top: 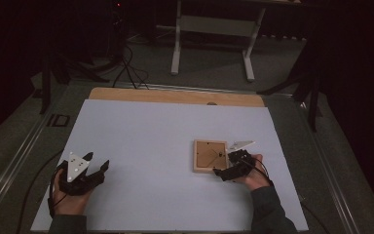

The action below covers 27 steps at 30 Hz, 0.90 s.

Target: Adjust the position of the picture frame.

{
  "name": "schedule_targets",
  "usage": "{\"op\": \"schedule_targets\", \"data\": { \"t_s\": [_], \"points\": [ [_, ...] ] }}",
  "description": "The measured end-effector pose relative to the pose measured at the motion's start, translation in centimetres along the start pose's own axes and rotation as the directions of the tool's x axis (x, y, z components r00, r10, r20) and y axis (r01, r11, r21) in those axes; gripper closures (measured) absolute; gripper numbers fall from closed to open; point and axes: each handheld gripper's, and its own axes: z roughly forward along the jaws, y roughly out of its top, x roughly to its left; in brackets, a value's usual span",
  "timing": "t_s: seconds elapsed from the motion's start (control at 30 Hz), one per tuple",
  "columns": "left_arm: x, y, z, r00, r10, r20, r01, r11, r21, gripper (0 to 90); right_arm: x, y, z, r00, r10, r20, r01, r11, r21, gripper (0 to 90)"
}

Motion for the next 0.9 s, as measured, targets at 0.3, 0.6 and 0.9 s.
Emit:
{"op": "schedule_targets", "data": {
  "t_s": [0.3, 0.6, 0.9],
  "points": [
    [-0.5, 0.0, 0.3, 0.9997, 0.021, 0.014, -0.022, 0.9997, 0.010, 38.8, 1.0, 1.9, 1.5, 0.9992, -0.033, -0.020, 0.033, 0.999, -0.003, 11.9],
    [-0.5, 0.0, 0.3, 0.9997, 0.020, 0.017, -0.020, 0.9998, 0.008, 38.7, 2.6, 4.3, 3.4, 0.9964, -0.073, -0.043, 0.073, 0.997, -0.005, 12.6],
    [-0.7, 0.0, 0.3, 0.9994, 0.029, 0.017, -0.029, 0.9995, 0.010, 38.7, 4.1, 6.3, 5.2, 0.9947, -0.086, -0.056, 0.085, 0.996, -0.023, 12.6]
  ]
}}
